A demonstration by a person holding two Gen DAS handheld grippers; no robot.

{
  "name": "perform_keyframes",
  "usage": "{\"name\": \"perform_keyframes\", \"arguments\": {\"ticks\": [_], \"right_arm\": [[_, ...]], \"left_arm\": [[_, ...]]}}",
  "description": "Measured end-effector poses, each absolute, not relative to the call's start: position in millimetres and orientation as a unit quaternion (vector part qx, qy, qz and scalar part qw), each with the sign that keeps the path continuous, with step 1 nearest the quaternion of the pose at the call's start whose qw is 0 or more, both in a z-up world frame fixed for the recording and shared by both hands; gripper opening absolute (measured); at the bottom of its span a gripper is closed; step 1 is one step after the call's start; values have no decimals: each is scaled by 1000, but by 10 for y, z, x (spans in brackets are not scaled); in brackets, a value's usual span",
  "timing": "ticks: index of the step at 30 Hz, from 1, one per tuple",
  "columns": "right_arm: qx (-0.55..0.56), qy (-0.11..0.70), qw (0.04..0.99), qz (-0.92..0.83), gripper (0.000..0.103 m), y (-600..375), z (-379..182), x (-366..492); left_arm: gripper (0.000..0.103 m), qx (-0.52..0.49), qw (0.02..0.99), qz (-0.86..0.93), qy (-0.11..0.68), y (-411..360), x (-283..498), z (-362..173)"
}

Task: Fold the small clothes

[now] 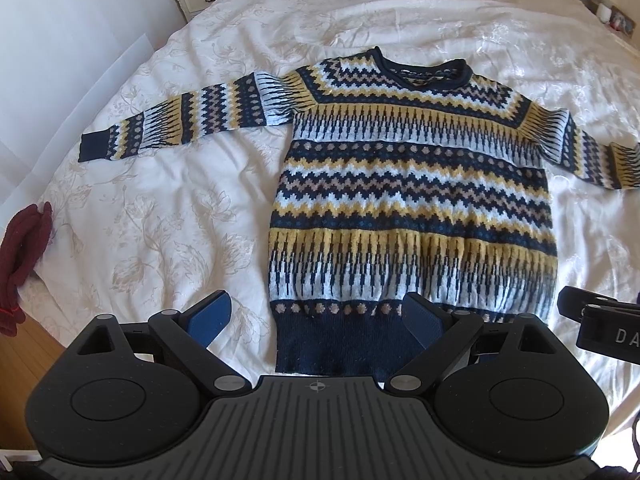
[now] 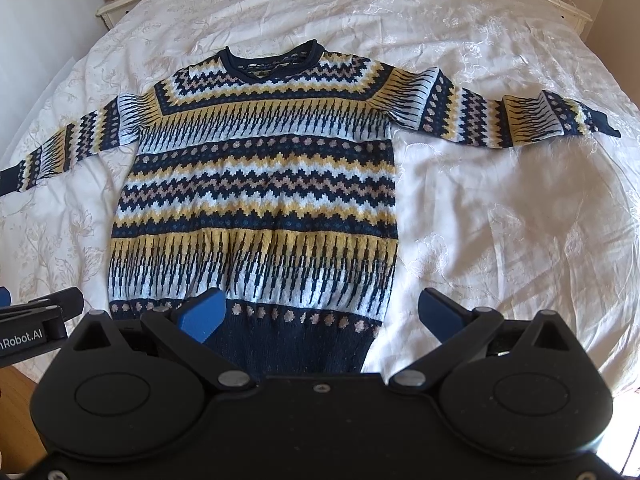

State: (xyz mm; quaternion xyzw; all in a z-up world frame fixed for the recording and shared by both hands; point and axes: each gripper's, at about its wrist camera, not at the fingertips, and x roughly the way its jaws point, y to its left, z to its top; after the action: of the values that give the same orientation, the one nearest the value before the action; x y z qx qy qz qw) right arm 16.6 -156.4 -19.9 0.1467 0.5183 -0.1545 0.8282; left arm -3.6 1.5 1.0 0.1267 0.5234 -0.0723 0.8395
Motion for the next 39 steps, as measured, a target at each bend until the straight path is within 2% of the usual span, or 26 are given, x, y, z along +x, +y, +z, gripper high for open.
{"name": "perform_keyframes", "arguments": {"ticks": [29,35,39], "right_arm": [[129,507,838,-155,102,-1576,-118,340],[69,495,843,-199,102,-1501,-74,483],[-10,488,841,-233,102,-1329,-91,664]], "left_arm": [[93,127,851,-46,508,27,21,109],[93,130,863,-34,488,45,122,144],[93,114,870,-20,480,165,297,127]]}}
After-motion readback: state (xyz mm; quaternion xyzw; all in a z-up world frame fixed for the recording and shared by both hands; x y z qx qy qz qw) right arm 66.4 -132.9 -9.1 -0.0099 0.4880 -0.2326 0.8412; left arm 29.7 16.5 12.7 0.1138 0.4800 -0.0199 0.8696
